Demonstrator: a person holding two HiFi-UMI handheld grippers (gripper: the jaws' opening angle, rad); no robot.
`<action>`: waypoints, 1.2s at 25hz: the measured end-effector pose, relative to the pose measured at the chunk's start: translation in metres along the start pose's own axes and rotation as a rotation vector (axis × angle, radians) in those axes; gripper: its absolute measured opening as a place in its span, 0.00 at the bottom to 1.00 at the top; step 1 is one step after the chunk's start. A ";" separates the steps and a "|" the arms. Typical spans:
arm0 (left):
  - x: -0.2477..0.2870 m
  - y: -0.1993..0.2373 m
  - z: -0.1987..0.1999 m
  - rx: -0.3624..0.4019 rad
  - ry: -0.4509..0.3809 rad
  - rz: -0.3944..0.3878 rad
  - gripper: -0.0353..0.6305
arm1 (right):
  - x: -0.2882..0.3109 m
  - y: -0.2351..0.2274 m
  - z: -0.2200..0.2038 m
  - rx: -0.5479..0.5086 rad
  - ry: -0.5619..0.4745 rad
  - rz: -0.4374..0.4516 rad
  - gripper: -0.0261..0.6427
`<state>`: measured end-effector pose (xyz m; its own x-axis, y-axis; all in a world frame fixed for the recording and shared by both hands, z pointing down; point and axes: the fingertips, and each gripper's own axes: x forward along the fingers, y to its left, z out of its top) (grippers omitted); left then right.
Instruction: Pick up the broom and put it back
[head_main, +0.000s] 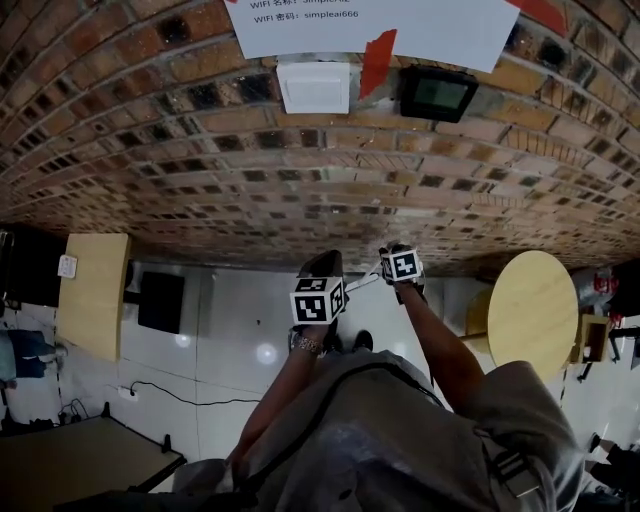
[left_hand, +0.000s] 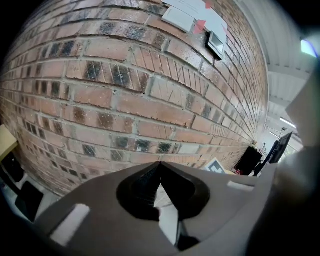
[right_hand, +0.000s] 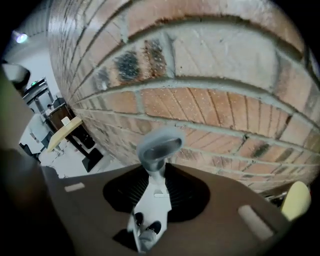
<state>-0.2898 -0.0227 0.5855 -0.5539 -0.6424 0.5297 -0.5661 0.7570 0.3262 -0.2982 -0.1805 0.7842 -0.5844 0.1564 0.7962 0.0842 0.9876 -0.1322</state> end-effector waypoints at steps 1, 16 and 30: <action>0.002 -0.004 0.001 0.005 -0.001 -0.006 0.03 | -0.013 0.005 -0.005 -0.010 -0.018 0.006 0.18; 0.015 -0.055 0.007 0.098 -0.046 -0.096 0.02 | -0.174 0.059 0.043 -0.001 -0.345 0.079 0.18; 0.015 -0.058 0.006 0.099 -0.036 -0.086 0.02 | -0.173 0.059 0.027 -0.039 -0.303 0.060 0.18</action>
<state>-0.2692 -0.0772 0.5699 -0.5212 -0.7096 0.4741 -0.6689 0.6847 0.2894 -0.2138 -0.1499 0.6232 -0.7911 0.2105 0.5743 0.1535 0.9772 -0.1467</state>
